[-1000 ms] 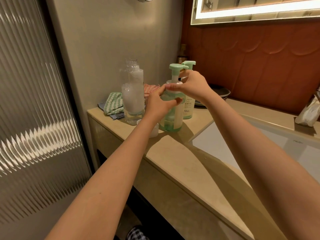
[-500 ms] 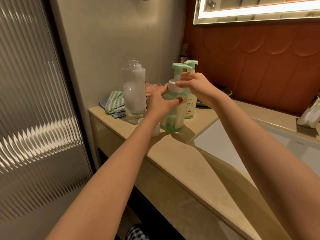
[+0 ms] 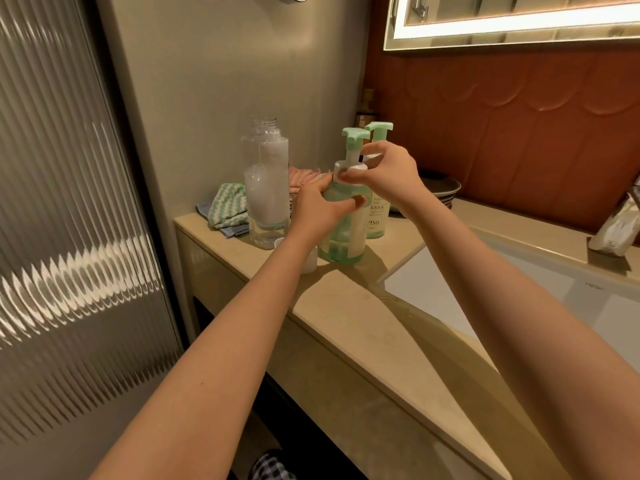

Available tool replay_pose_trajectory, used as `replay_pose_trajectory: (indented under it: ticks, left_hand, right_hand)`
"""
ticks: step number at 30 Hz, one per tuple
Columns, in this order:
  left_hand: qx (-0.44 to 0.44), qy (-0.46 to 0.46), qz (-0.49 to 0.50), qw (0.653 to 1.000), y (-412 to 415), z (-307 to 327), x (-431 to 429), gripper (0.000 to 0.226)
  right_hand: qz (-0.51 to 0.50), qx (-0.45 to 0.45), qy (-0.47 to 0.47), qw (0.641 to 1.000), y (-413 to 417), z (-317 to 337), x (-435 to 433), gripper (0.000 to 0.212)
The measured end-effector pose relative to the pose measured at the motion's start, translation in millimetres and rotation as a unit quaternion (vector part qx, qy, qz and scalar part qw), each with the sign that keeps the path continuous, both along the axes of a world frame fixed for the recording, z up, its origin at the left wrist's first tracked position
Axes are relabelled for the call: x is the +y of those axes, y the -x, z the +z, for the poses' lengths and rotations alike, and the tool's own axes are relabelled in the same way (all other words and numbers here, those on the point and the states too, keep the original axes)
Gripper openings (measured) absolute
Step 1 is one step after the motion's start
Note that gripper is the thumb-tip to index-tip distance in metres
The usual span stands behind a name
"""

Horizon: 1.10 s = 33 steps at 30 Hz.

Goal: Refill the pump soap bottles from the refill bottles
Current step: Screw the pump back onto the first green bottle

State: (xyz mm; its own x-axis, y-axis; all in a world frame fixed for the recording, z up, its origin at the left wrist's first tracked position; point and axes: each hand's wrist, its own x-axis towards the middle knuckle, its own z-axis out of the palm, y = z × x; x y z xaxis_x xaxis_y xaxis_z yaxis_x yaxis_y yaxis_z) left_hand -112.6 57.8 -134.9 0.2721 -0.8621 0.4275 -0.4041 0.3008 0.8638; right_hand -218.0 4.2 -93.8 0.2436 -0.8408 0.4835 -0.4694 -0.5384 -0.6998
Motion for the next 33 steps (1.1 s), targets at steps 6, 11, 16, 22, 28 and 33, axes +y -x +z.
replay_pose_trajectory:
  ticks: [6,11,16,22,28,33]
  left_hand:
    - [0.015,-0.003,-0.005,1.0,1,0,0,0.049]
    - [0.011,-0.012,-0.001,1.0,1,-1,-3,0.051]
    - [0.023,-0.02,0.009,0.999,1,-2,-4,0.052]
    - [-0.004,-0.002,0.001,1.0,0,-1,-3,0.049]
    - [0.002,-0.005,0.007,1.0,0,-2,-4,0.045]
    - [0.0,0.004,0.0,1.0,0,-2,-3,0.047]
  right_hand:
    - [0.068,-0.02,-0.066,0.995,-2,-2,2,0.052]
    - [-0.002,0.0,-0.003,1.0,2,-4,2,0.065]
    - [0.049,-0.02,-0.047,0.998,-2,-1,5,0.045]
    - [-0.005,-0.045,-0.008,0.999,-3,-5,1,0.06]
    - [-0.006,-0.038,-0.017,0.999,-7,-8,-3,0.064]
    - [0.054,-0.051,-0.048,0.996,3,-9,-4,0.065]
